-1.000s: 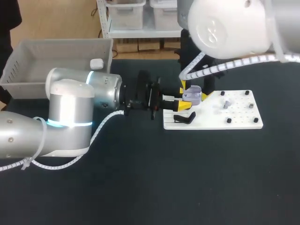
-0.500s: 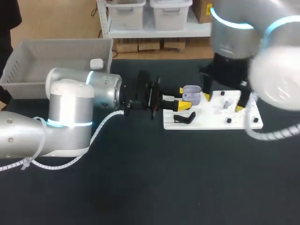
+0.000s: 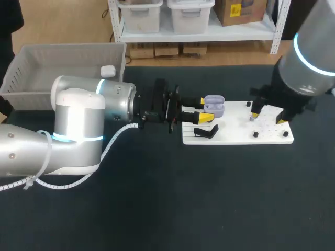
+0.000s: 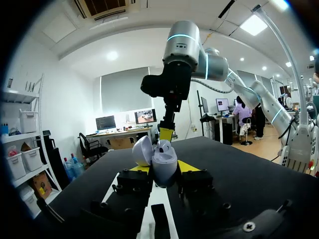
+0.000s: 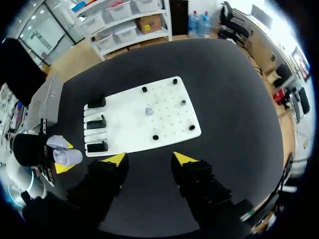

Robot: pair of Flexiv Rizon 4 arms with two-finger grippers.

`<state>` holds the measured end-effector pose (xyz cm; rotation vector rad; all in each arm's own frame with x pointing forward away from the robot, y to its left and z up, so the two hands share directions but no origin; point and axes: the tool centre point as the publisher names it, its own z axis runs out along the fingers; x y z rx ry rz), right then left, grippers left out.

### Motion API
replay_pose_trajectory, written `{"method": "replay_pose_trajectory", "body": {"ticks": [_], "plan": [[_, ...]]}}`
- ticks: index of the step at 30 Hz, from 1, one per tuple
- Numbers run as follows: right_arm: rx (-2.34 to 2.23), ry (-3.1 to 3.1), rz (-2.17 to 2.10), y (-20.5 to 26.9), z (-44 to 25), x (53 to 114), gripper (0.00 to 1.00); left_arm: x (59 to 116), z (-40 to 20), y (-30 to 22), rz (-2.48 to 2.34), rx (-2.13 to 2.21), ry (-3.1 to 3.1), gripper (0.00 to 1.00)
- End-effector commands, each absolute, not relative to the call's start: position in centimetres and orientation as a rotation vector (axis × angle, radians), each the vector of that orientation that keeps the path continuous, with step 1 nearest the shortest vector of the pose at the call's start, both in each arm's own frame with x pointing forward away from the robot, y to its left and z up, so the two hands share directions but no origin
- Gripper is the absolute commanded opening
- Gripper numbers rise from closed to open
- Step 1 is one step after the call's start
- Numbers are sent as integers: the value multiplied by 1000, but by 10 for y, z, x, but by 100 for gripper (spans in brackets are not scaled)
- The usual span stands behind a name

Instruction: Pick up each earbud case from the left stands, insert the matching earbuds, close the lid, and place the case in the box.

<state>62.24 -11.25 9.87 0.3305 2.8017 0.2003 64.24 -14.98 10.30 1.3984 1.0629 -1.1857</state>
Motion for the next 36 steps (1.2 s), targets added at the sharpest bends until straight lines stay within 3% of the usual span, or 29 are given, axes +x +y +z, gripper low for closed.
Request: {"method": "replay_pose_trajectory", "body": {"ticks": [1, 7, 11, 12, 14, 36], "plan": [[230, 2819, 279, -114, 82, 644, 47, 641, 103, -150, -1179, 1394, 1064, 0], [107, 2869, 229, -117, 61, 664, 49, 641, 103, -150, -1179, 1394, 1064, 0], [79, 2889, 209, -118, 50, 673, 61, 641, 103, -150, -1179, 1394, 1064, 0], [78, 2891, 211, -117, 48, 675, 61, 641, 103, -150, -1179, 1394, 1064, 0], [78, 2891, 218, -116, 46, 678, 50, 641, 103, -150, -1179, 1394, 1064, 0], [220, 2918, 170, -112, 23, 691, 34, 641, 103, -150, -1179, 1394, 1064, 0]]}}
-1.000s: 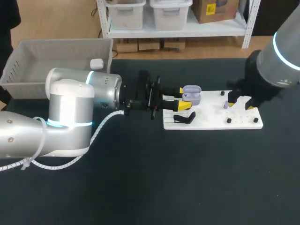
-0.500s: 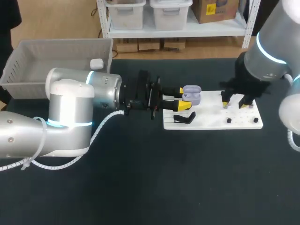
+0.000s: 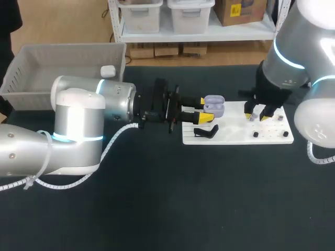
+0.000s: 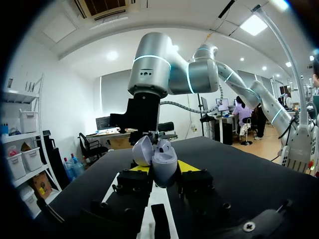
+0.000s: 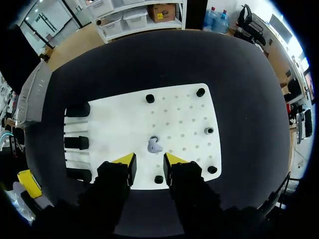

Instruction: Pick up each earbud case from the left stands, insert the matching earbuds, close the lid, and place the case in the box.

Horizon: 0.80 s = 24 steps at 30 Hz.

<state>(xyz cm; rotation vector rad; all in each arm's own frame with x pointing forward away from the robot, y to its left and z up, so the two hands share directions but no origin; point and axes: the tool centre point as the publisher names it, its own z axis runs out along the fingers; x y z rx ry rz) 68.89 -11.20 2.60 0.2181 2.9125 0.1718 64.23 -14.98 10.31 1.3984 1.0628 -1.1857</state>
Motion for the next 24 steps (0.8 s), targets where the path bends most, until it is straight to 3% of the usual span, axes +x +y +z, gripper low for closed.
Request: {"method": "replay_pose_trajectory", "body": {"ticks": [1, 24], "plan": [[224, 2919, 169, -112, 23, 691, 33, 641, 103, -150, -1179, 1394, 1064, 0], [246, 2926, 188, -118, 17, 698, 26, 641, 103, -150, -1179, 1394, 1064, 0]]}}
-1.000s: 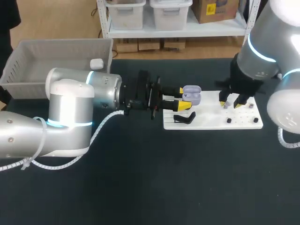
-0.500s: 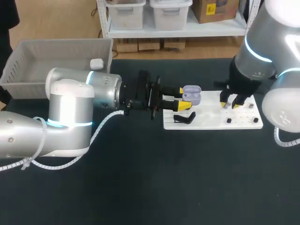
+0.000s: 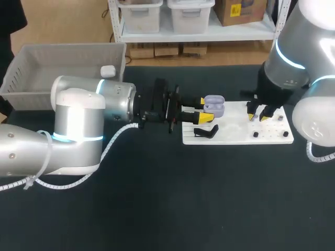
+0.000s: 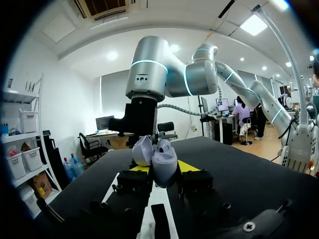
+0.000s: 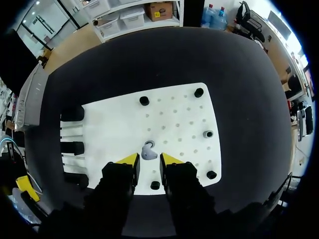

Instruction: Pick up each earbud case from the left stands, insert the matching earbuds, close the lid, and place the case in the box.

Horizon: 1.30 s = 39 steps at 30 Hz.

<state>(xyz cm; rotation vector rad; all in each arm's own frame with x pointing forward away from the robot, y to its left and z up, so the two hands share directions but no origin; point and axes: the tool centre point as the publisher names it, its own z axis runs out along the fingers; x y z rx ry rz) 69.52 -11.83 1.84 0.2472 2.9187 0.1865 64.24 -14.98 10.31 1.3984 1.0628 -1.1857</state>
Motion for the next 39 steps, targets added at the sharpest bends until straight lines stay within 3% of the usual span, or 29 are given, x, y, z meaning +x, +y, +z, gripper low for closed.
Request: {"method": "replay_pose_trajectory", "body": {"ticks": [1, 13, 15, 18, 30, 39], "plan": [[250, 2929, 193, -118, 17, 699, 26, 641, 103, -150, -1179, 1394, 1064, 0], [260, 2944, 201, -117, 13, 703, 24, 641, 103, -150, -1179, 1394, 1064, 0], [262, 2946, 201, -117, 12, 703, 19, 641, 103, -150, -1179, 1394, 1064, 0], [267, 2949, 202, -118, 12, 703, 0, 641, 103, -150, -1179, 1394, 1064, 0], [325, 2899, 219, -121, 47, 681, 0, 641, 103, -150, -1179, 1394, 1064, 0], [409, 2867, 240, -111, 110, 643, 0, 641, 103, -150, -1179, 1394, 1064, 0]]}}
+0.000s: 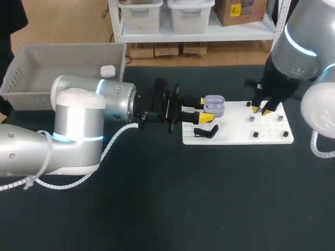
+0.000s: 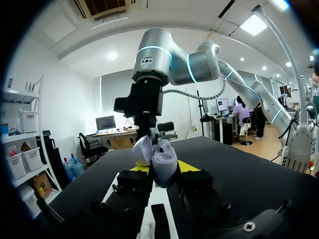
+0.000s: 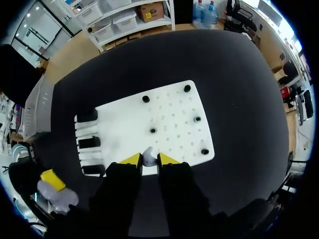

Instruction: Pick up each earbud case from the left stands, insert the matching earbuds, close the lid, and place the case in the box.

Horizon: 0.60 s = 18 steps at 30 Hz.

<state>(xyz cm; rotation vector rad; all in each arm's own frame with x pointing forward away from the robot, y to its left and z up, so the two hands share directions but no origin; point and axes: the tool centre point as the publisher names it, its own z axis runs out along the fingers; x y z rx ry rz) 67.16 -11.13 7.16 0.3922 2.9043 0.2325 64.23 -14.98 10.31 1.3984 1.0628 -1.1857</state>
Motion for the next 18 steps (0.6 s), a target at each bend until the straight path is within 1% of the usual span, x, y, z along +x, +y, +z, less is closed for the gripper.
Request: {"method": "replay_pose_trajectory", "body": {"ticks": [1, 8, 18], "plan": [[408, 2863, 243, -107, 119, 639, 0, 641, 103, -150, -1179, 1394, 1064, 0], [322, 2866, 269, -71, 165, 613, 0, 641, 103, -150, -1179, 1394, 1064, 0], [83, 2902, 232, -20, 188, 597, 0, 641, 103, -150, -1179, 1394, 1064, 0]]}}
